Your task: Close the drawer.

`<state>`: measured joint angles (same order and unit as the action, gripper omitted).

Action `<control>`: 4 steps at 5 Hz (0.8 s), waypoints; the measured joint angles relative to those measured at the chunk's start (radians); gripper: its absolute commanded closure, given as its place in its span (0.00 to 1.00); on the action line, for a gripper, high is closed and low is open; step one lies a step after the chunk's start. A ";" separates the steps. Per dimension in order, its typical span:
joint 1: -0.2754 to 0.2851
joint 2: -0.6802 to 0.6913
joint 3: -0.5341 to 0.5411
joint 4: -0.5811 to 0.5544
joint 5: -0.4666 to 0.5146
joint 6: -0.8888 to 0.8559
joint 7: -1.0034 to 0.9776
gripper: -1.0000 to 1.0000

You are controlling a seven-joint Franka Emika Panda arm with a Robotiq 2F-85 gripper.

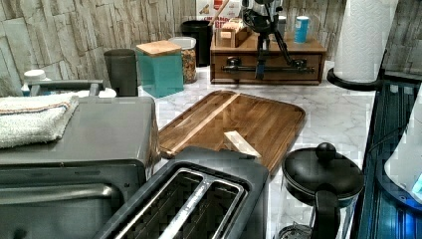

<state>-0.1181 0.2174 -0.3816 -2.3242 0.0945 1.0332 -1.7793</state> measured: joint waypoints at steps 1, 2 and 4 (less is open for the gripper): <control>0.000 0.000 0.000 0.000 0.000 0.000 0.000 1.00; 0.001 0.000 0.000 0.000 0.000 -0.002 0.000 1.00; 0.000 -0.001 0.000 0.000 -0.002 -0.005 0.000 1.00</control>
<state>-0.1177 0.2166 -0.3818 -2.3242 0.0927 1.0283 -1.7793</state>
